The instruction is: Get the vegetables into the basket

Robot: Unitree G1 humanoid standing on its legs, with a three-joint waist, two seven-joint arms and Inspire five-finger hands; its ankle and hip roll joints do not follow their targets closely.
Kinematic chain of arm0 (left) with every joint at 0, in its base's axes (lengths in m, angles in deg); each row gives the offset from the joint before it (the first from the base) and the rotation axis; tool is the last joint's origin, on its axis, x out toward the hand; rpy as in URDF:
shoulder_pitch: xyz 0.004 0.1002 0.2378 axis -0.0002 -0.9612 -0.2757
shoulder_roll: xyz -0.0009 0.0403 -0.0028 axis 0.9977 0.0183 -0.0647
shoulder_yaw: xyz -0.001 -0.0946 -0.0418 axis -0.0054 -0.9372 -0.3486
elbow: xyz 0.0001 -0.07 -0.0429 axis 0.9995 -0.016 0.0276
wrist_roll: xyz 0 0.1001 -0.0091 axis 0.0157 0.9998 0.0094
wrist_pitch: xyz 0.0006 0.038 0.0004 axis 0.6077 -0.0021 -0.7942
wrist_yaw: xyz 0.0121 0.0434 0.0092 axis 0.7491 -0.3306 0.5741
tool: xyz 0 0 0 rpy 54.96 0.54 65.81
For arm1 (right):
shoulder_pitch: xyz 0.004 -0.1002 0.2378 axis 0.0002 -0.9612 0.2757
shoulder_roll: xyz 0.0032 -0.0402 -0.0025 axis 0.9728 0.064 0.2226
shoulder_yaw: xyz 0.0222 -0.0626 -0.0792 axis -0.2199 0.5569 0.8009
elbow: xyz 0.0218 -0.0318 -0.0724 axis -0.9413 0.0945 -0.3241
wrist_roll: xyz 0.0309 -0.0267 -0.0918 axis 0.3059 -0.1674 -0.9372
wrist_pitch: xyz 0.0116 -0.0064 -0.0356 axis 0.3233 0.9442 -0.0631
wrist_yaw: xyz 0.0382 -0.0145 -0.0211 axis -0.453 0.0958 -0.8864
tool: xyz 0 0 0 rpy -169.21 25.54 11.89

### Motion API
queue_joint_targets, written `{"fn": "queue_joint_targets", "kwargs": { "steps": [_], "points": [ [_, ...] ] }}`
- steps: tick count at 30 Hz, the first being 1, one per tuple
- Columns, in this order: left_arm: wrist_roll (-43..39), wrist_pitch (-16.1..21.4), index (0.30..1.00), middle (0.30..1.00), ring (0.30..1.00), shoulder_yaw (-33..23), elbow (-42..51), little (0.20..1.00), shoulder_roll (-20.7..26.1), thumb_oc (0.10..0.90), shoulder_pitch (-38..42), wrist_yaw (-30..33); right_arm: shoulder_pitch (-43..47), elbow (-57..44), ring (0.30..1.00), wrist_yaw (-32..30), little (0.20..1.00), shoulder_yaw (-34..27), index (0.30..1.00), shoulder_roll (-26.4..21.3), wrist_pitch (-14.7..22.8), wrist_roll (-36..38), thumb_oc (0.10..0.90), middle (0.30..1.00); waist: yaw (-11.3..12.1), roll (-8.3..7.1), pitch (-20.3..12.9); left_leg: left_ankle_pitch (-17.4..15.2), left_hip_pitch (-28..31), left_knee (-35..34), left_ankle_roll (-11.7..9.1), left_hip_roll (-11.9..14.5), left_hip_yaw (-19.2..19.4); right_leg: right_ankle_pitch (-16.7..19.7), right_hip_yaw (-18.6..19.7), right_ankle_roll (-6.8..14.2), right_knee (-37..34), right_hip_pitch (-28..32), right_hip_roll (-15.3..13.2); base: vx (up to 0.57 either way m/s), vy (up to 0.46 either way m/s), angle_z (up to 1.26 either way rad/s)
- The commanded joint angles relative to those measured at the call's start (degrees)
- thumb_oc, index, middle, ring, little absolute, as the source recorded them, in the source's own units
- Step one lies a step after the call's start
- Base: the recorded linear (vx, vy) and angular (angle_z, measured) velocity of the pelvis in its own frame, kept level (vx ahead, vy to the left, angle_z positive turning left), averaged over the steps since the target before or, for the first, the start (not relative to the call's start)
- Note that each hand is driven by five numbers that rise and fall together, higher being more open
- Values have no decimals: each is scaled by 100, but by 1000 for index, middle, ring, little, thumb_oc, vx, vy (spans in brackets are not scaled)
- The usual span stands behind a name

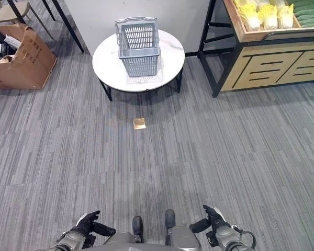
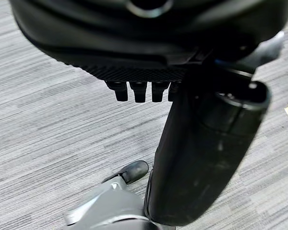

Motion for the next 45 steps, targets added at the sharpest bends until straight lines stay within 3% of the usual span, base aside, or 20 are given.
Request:
{"fn": "queue_joint_targets", "kwargs": {
  "steps": [1, 3, 5, 6, 9, 10, 11, 14, 18, 19, 24, 25, 28, 29, 31, 32, 33, 39, 42, 45],
  "points": [
    [64, 0, 1000, 1000, 1000, 103, -82, 1000, 111, 900, 50, 68, -71, 59, 1000, -71, 1000, 91, 1000, -267, 14, 87, 900, 1000, -59, -29, 3, 487, 110, 525, -455, 756, -315, -135, 230, 429, 607, -14, -190, 102, -91, 16],
    [-134, 31, 1000, 1000, 1000, 63, -21, 1000, 127, 900, 112, 99, -52, 87, 1000, -99, 1000, 85, 1000, -333, 25, 80, 900, 1000, 65, -87, 130, 678, -366, 1044, -392, 457, -766, -154, 278, 388, 587, 146, -229, 107, -62, 8],
    [-215, 59, 1000, 1000, 1000, 58, 20, 1000, 113, 900, 133, 93, -69, 84, 1000, -110, 1000, 82, 1000, -365, 10, 54, 900, 1000, 104, -122, 141, 583, -867, 792, -301, 320, -884, -203, 305, 435, 519, 312, -333, 147, 27, 4],
    [-214, 71, 1000, 1000, 1000, 73, 31, 1000, 106, 900, 121, 87, -90, 65, 1000, -107, 1000, 85, 1000, -372, 11, 42, 900, 1000, 119, -159, 140, 510, -955, 691, -269, 303, -879, -236, 325, 464, 489, 398, -391, 192, 71, 0],
    [-205, 95, 1000, 1000, 1000, 109, 35, 1000, 55, 900, 59, 103, -127, 77, 1000, -110, 1000, 87, 1000, -379, 11, 23, 900, 1000, 154, -116, 86, 773, -1210, 372, -301, 407, -843, -294, 394, 490, 437, 524, -425, 207, 120, -8],
    [-202, 129, 1000, 1000, 1000, 105, 62, 1000, 24, 900, -15, 98, -148, 28, 1000, -104, 1000, 68, 1000, -398, 37, 30, 900, 1000, 234, -39, 57, 1140, -1365, -149, -391, 494, -766, -381, 528, 528, 382, 745, -406, 373, 238, -33],
    [-200, 141, 1000, 1000, 1000, 93, 56, 1000, 14, 900, -48, 61, -156, 38, 1000, -77, 1000, 60, 1000, -383, 44, 0, 900, 1000, 280, 2, -10, 1267, -1314, -400, -447, 545, -652, -443, 681, 564, 360, 905, -401, 486, 327, -38],
    [-82, 110, 1000, 1000, 1000, 47, -88, 1000, -14, 900, -203, 15, -282, 129, 1000, 4, 1000, 16, 1000, -245, 9, -93, 900, 1000, 262, -98, -290, 1123, -1018, -480, -358, 543, -382, -494, 998, 760, 325, 1117, -654, 345, 343, -95],
    [16, 110, 1000, 1000, 1000, 87, -76, 1000, 89, 900, -146, -11, -321, 133, 1000, 64, 1000, 42, 1000, -90, -37, -164, 900, 1000, 195, -366, -406, 778, -839, -328, -100, 353, 37, 150, 1269, 1105, 341, 946, -1107, 174, 312, -81],
    [16, 110, 1000, 1000, 1000, 87, -76, 1000, 91, 900, -146, -12, -321, 133, 1000, 64, 1000, 42, 1000, -89, -38, -164, 900, 1000, 202, -371, -407, 773, -838, -324, -99, 352, 46, 151, 1277, 1107, 338, 945, -1111, 40, 142, -26],
    [39, 116, 1000, 1000, 1000, 55, -22, 1000, 247, 900, -96, 1, -221, 40, 1000, 60, 1000, 91, 1000, 19, -37, -153, 900, 1000, 219, -564, -390, 448, -754, -253, 122, 119, 299, 1180, 1508, 1333, 636, 567, -1321, 59, 252, -14],
    [5, 113, 1000, 1000, 1000, 30, 8, 1000, 310, 900, -72, -3, -185, -40, 1000, 46, 1000, 111, 1000, 35, -30, -119, 900, 1000, 239, -580, -323, 348, -630, -286, 226, 7, 322, 1644, 1446, 1366, 976, 406, -1344, 76, 293, -39],
    [22, 103, 1000, 1000, 1000, 26, 21, 1000, 350, 900, -55, -42, -148, -67, 1000, 52, 1000, 106, 1000, 32, -38, -66, 900, 1000, 255, -487, -238, 121, -277, -330, 357, -98, 335, 1716, 1096, 1227, 1533, 98, -1318, 135, 313, -20],
    [2, 102, 1000, 1000, 1000, 10, 21, 1000, 363, 900, -59, -55, -130, -89, 1000, 54, 1000, 125, 1000, 30, -33, -66, 900, 1000, 260, -492, -217, 76, -173, -368, 365, -111, 362, 1661, 923, 1189, 1502, -43, -1305, 152, 173, -11],
    [-19, 98, 1000, 1000, 1000, 21, 13, 1000, 365, 900, -11, -55, -89, -127, 1000, 56, 1000, 182, 1000, 41, -18, -46, 900, 1000, 205, -445, -104, -21, 14, -376, 373, -104, 325, 1202, 661, 1131, 1322, -419, -1056, 161, 103, -12],
    [-20, 99, 1000, 1000, 1000, 20, 12, 1000, 363, 900, -10, -55, -89, -127, 1000, 56, 1000, 182, 1000, 39, -18, -46, 900, 1000, 194, -443, -91, -29, 29, -375, 371, -104, 314, 1184, 648, 1129, 1336, -404, -1057, 268, 69, 20],
    [14, 91, 1000, 1000, 1000, 67, -19, 1000, 325, 900, 24, -63, -45, -186, 1000, 46, 1000, 248, 1000, 64, 14, -7, 900, 1000, 80, -424, 46, -224, 290, -331, 374, -167, 170, 900, 402, 1131, 808, -741, -857, 261, 41, 21],
    [82, 88, 1000, 1000, 1000, 38, -102, 1000, 206, 900, -48, -126, -142, -214, 1000, 77, 1000, 216, 1000, 27, -4, -10, 900, 1000, -189, -337, 64, -623, 1025, -356, 304, -325, -314, 1261, 391, 1179, 230, -1091, -696, 353, -50, 62],
    [71, 60, 1000, 1000, 1000, 5, -139, 1000, 136, 900, -101, -132, -177, -236, 1000, 115, 1000, 249, 1000, -27, -8, -33, 900, 1000, -173, -236, -76, -723, 1219, -235, 186, -184, -451, 1176, 204, 1053, 287, -994, -657, 236, -175, 56],
    [2, 47, 1000, 1000, 1000, -14, -127, 1000, 100, 900, -101, -136, -138, -289, 1000, 134, 1000, 296, 1000, -99, 17, -38, 900, 1000, -169, -114, -143, -530, 1214, -51, -5, 76, -540, 927, 33, 891, 487, -972, -495, 187, -205, 4]
  ]
}}
